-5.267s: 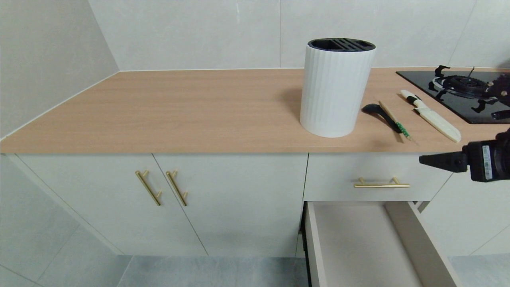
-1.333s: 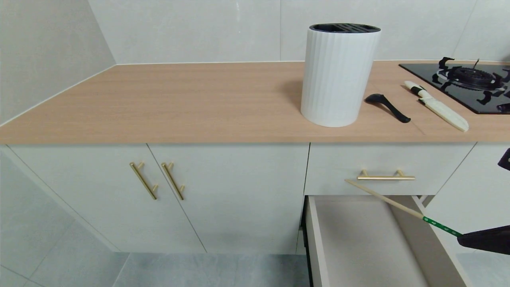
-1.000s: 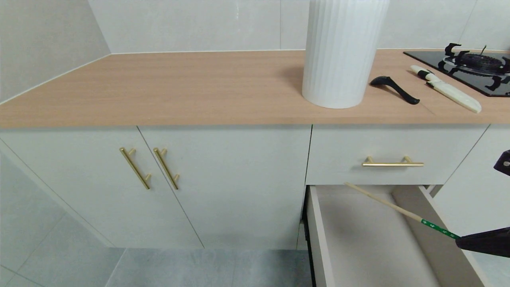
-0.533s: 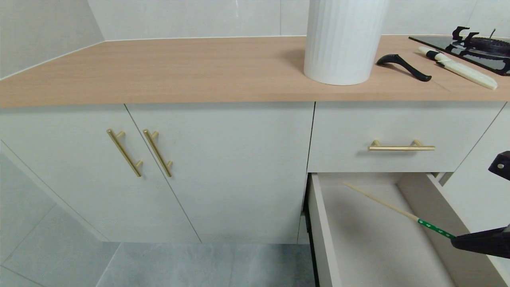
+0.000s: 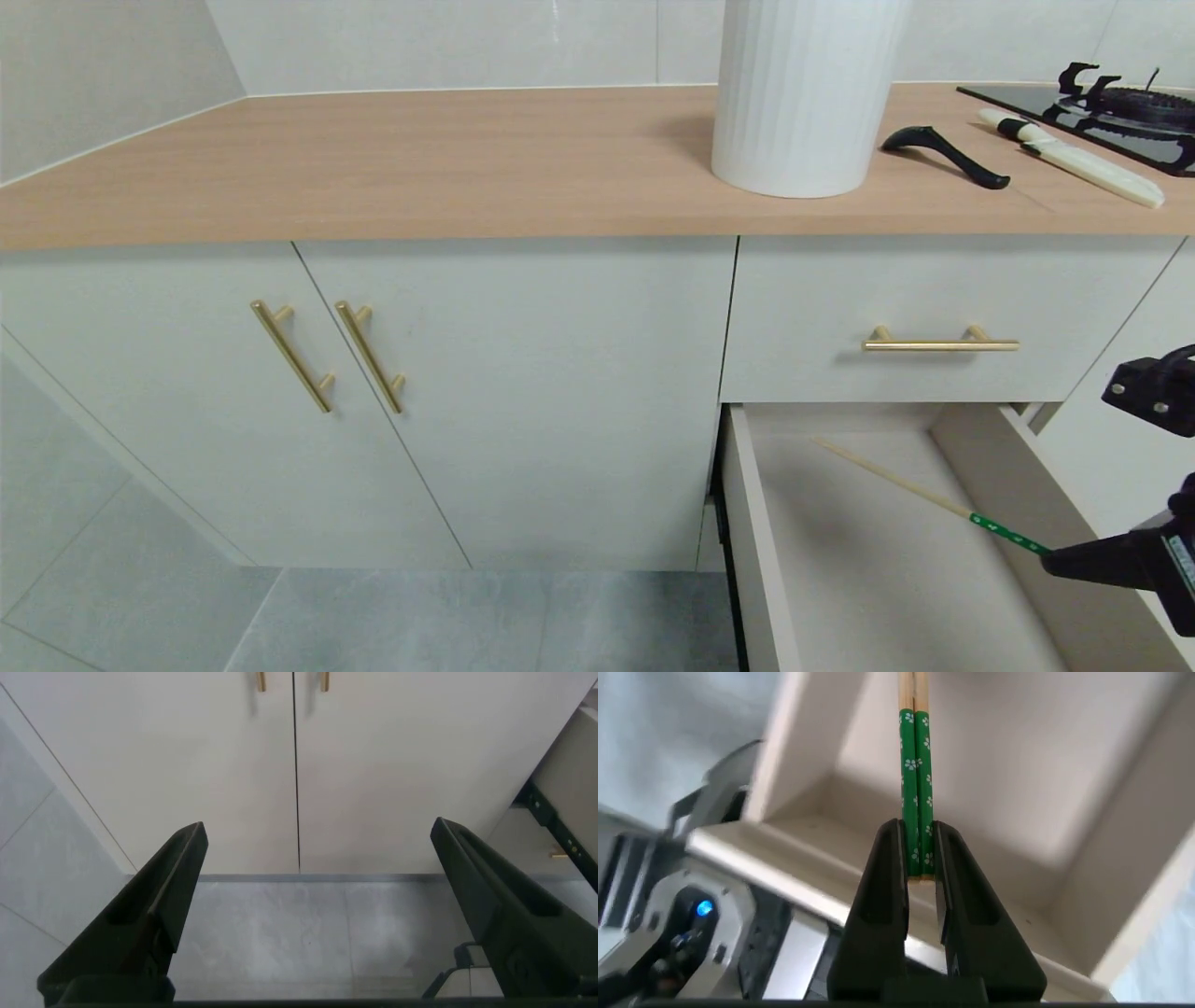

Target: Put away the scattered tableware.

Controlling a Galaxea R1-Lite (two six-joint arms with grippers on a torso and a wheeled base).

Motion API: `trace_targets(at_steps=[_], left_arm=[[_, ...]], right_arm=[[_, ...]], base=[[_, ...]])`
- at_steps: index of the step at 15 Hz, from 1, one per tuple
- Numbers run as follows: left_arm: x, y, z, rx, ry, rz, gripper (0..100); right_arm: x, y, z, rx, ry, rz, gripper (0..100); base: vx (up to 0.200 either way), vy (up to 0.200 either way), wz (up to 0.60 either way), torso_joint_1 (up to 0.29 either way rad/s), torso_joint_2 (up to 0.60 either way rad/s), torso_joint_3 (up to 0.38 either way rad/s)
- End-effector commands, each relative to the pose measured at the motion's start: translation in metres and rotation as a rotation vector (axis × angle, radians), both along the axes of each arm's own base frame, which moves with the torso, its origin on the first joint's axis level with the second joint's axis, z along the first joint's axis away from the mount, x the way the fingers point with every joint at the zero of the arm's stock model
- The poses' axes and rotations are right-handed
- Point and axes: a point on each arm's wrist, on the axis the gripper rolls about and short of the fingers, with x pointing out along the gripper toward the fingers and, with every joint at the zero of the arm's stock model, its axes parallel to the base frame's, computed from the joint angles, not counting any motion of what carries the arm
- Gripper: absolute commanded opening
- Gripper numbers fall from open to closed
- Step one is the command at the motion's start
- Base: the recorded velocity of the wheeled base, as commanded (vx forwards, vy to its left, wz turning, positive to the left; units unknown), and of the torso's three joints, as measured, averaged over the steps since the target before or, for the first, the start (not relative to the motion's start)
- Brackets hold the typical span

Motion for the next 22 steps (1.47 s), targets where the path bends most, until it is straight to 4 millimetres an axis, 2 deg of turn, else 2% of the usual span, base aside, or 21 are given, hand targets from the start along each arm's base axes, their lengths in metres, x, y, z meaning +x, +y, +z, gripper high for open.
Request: trace_targets(at_steps=[1, 2, 4, 9, 12, 15, 19, 22], left_arm=[[0.0, 0.0, 0.0, 0.0, 0.001, 0.0, 100], [0.0, 0.0, 0.0, 0.0, 0.001, 0.0, 100], [0.0, 0.0, 0.0, 0.0, 0.001, 0.0, 100], [0.0, 0.0, 0.0, 0.0, 0.001, 0.0, 100], [0.0, 0.0, 0.0, 0.0, 0.003, 0.0, 100], [0.0, 0.0, 0.0, 0.0, 0.001, 0.0, 100], [0.0, 0.0, 0.0, 0.0, 0.001, 0.0, 100], [0.0, 0.0, 0.0, 0.0, 0.001, 0.0, 100]], right_arm=[[0.031, 0.021, -0.018, -0.022, 0.126, -0.059, 0], [0.035, 0.026, -0.021, -0.019, 0.145, -0.074, 0], [0.059, 0.054, -0.044, -0.011, 0.234, -0.155, 0], [0.091, 0.072, -0.082, -0.015, 0.198, -0.263, 0], [0.1, 0.078, -0.097, -0.022, 0.156, -0.313, 0], [0.104, 0.084, -0.116, -0.052, 0.188, -0.302, 0], [0.113, 0.093, -0.156, -0.065, 0.163, -0.311, 0], [0.119, 0.095, -0.177, -0.115, 0.17, -0.332, 0]], base=[[0.0, 0.0, 0.0, 0.0, 0.0, 0.0], [0.0, 0.0, 0.0, 0.0, 0.0, 0.0], [0.0, 0.0, 0.0, 0.0, 0.0, 0.0], [0.0, 0.0, 0.0, 0.0, 0.0, 0.0], [0.0, 0.0, 0.0, 0.0, 0.0, 0.0], [0.0, 0.0, 0.0, 0.0, 0.0, 0.0], [0.0, 0.0, 0.0, 0.0, 0.0, 0.0], [0.0, 0.0, 0.0, 0.0, 0.0, 0.0]])
